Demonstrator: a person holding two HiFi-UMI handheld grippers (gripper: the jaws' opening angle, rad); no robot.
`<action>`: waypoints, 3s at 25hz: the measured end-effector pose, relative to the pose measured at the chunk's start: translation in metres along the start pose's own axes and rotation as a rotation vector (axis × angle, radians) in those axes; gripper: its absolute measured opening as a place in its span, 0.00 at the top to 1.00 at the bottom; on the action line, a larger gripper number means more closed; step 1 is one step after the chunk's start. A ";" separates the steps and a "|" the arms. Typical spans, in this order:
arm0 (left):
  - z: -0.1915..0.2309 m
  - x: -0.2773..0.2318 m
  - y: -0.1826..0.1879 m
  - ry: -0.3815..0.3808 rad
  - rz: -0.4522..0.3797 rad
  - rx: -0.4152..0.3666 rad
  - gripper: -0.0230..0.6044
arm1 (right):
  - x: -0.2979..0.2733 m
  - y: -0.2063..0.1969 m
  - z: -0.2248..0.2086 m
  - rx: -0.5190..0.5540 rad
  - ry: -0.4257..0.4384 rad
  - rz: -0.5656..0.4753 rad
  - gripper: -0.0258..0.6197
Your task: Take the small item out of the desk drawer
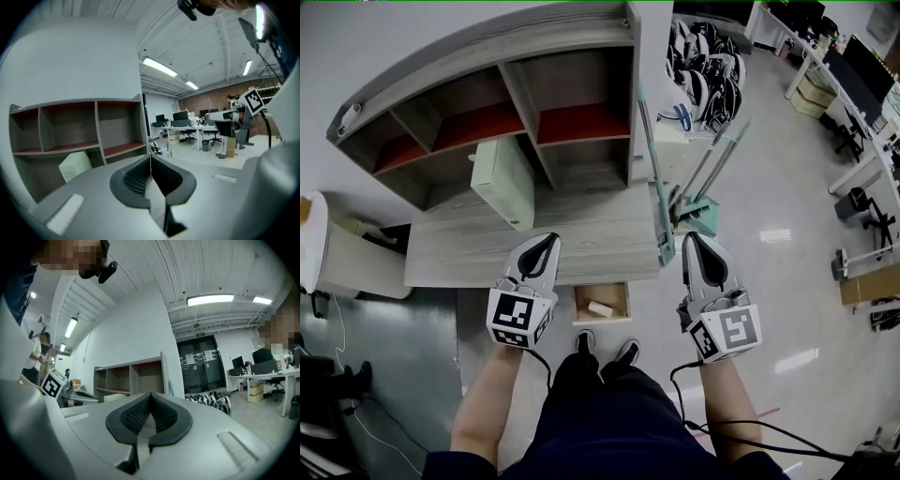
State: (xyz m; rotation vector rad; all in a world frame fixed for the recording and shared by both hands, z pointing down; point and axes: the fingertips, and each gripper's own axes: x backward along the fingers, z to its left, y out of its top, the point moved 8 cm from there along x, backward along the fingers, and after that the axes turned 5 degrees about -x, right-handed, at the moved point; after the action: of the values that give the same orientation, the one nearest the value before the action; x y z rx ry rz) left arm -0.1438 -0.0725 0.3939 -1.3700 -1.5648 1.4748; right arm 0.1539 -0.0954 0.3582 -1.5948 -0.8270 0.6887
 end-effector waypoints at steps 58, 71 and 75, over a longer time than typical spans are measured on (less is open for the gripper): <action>-0.207 -0.090 -0.398 -1.099 0.915 -1.038 0.74 | 0.068 -0.114 -0.012 -0.139 -0.426 0.260 0.95; -0.200 -0.088 -0.374 -1.021 0.861 -0.873 0.76 | 0.061 -0.117 -0.006 -0.143 -0.385 0.266 0.95; -0.198 -0.085 -0.349 -0.991 0.815 -0.785 0.76 | 0.054 -0.111 -0.003 -0.135 -0.361 0.252 0.95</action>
State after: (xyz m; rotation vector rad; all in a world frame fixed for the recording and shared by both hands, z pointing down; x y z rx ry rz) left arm -0.0360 -0.0329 0.7876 -2.0187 -2.5574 2.4080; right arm 0.1720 -0.0420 0.4685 -1.7405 -0.9565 1.1461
